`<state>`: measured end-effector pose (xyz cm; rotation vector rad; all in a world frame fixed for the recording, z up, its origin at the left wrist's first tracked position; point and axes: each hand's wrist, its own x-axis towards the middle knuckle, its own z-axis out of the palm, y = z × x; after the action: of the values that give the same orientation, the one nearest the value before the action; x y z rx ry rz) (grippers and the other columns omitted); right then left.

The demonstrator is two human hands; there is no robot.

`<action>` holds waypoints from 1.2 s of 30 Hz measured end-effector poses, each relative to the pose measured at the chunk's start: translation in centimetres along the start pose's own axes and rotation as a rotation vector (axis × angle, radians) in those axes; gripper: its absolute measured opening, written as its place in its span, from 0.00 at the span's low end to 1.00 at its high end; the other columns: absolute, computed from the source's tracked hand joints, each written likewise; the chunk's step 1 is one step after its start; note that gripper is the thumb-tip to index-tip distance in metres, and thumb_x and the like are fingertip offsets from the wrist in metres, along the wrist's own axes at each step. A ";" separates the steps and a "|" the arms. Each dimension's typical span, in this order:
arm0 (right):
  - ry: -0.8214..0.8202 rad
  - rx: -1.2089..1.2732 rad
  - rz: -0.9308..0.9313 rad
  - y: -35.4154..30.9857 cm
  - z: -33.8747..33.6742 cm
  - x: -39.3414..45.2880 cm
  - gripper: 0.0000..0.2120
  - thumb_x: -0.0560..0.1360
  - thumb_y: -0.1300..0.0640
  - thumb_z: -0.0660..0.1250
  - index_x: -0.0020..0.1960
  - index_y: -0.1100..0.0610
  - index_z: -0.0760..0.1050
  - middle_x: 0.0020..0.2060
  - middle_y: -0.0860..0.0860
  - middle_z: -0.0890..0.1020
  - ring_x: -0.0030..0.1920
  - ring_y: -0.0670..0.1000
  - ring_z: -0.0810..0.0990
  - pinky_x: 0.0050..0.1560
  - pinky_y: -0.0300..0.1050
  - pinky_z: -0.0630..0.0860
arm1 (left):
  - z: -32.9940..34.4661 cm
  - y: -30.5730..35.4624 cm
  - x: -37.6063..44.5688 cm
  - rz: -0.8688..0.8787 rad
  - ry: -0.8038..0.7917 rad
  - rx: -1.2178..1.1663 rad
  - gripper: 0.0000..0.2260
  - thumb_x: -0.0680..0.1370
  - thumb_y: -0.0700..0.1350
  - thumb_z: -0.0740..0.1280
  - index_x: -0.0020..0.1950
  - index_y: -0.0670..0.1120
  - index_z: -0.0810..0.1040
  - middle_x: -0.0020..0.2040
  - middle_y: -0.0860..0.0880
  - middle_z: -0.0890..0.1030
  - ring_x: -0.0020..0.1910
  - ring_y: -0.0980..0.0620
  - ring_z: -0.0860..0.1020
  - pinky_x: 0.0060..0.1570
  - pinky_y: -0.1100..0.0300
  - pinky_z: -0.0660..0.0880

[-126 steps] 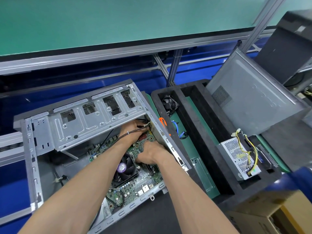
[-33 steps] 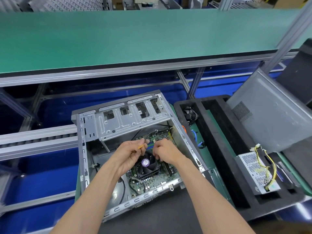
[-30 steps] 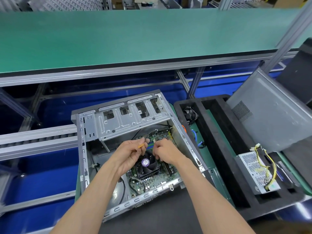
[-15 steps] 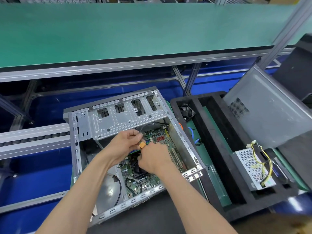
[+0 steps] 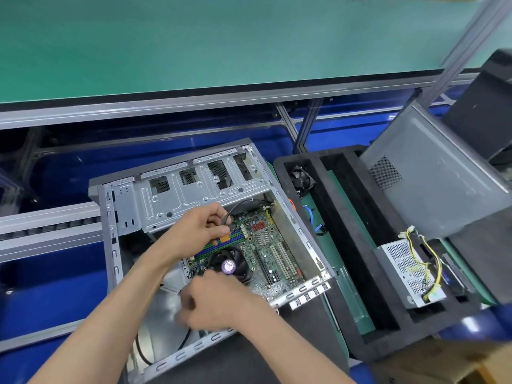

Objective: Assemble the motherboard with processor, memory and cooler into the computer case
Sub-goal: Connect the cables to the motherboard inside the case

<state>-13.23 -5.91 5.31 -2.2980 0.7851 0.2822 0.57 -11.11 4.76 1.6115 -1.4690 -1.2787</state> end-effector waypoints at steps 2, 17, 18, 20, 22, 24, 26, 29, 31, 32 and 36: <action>-0.213 0.129 -0.024 -1.1 0.2 -0.2 0.11 0.74 0.44 0.68 0.47 0.50 0.84 0.41 0.52 0.84 0.44 0.55 0.80 0.47 0.48 0.79 | 0.1 0.1 -0.1 0.026 -0.004 0.017 0.06 0.77 0.37 0.71 0.47 0.47 0.79 0.41 0.47 0.82 0.39 0.51 0.81 0.42 0.58 0.79; -0.441 0.340 0.043 3.1 -1.3 -4.8 0.09 0.71 0.54 0.77 0.48 0.57 0.85 0.32 0.45 0.84 0.33 0.43 0.80 0.46 0.46 0.81 | 7.4 1.0 1.4 0.119 -0.178 0.231 0.12 0.78 0.42 0.69 0.44 0.57 0.69 0.41 0.53 0.83 0.40 0.54 0.81 0.44 0.49 0.80; -0.359 0.378 0.038 3.0 -1.5 -4.6 0.08 0.72 0.54 0.76 0.47 0.57 0.84 0.30 0.43 0.82 0.30 0.41 0.78 0.42 0.44 0.79 | 7.8 1.1 1.6 0.138 -0.179 0.247 0.12 0.78 0.42 0.70 0.44 0.57 0.69 0.41 0.53 0.83 0.40 0.53 0.81 0.45 0.47 0.79; -0.184 0.322 0.010 2.8 -1.3 -3.8 0.06 0.73 0.54 0.74 0.47 0.56 0.83 0.33 0.43 0.81 0.35 0.44 0.79 0.42 0.45 0.79 | 8.4 1.3 2.1 0.165 -0.174 0.255 0.14 0.76 0.41 0.71 0.44 0.56 0.69 0.42 0.55 0.82 0.42 0.54 0.80 0.46 0.46 0.78; -0.094 0.195 0.002 2.7 -0.7 -2.8 0.05 0.72 0.54 0.72 0.45 0.55 0.81 0.39 0.51 0.82 0.41 0.54 0.79 0.45 0.50 0.80 | 8.8 1.4 2.9 0.182 -0.174 0.224 0.15 0.75 0.38 0.72 0.43 0.55 0.70 0.42 0.56 0.82 0.43 0.57 0.81 0.47 0.47 0.78; -0.109 0.095 0.016 3.0 -0.1 -2.1 0.05 0.71 0.54 0.71 0.43 0.56 0.79 0.40 0.54 0.82 0.42 0.57 0.78 0.42 0.52 0.81 | 9.1 1.5 3.7 0.181 -0.196 0.163 0.16 0.75 0.35 0.72 0.42 0.55 0.71 0.42 0.55 0.82 0.44 0.57 0.82 0.47 0.50 0.78; -0.151 0.039 0.035 3.4 0.4 -1.7 0.07 0.70 0.54 0.71 0.42 0.57 0.80 0.38 0.55 0.82 0.40 0.56 0.77 0.40 0.49 0.81 | 9.6 1.5 4.4 0.158 -0.231 0.047 0.16 0.74 0.34 0.72 0.42 0.54 0.73 0.42 0.53 0.83 0.45 0.53 0.83 0.46 0.54 0.77; -0.137 -0.017 0.023 3.7 1.0 -1.1 0.09 0.69 0.52 0.72 0.41 0.58 0.80 0.37 0.55 0.81 0.35 0.54 0.76 0.37 0.50 0.81 | 10.6 1.5 4.8 0.093 -0.267 -0.139 0.11 0.75 0.34 0.71 0.44 0.51 0.79 0.42 0.51 0.84 0.43 0.50 0.84 0.46 0.62 0.75; -0.113 -0.017 -0.001 3.8 1.3 -1.0 0.08 0.69 0.54 0.71 0.36 0.58 0.77 0.33 0.54 0.78 0.32 0.54 0.75 0.33 0.46 0.79 | 11.3 1.5 4.8 0.027 -0.281 -0.286 0.08 0.76 0.34 0.70 0.46 0.47 0.82 0.41 0.47 0.84 0.41 0.51 0.83 0.44 0.65 0.76; -0.094 -0.016 -0.012 3.9 1.3 -1.0 0.10 0.69 0.55 0.71 0.33 0.57 0.74 0.30 0.52 0.76 0.30 0.52 0.73 0.32 0.44 0.77 | 11.6 1.4 4.7 -0.012 -0.291 -0.412 0.08 0.76 0.31 0.69 0.46 0.44 0.83 0.40 0.45 0.84 0.40 0.50 0.82 0.44 0.64 0.76; -0.038 -0.015 -0.036 4.1 1.4 -1.1 0.10 0.67 0.56 0.73 0.33 0.57 0.73 0.27 0.50 0.71 0.29 0.53 0.71 0.31 0.42 0.74 | 12.1 1.7 4.8 -0.150 -0.352 -0.792 0.14 0.75 0.24 0.64 0.42 0.40 0.84 0.40 0.41 0.82 0.40 0.49 0.81 0.41 0.63 0.79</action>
<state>-16.60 -6.86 2.49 -2.3117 0.7244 0.3157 -11.59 -14.04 0.84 1.0034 -0.8281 -1.9798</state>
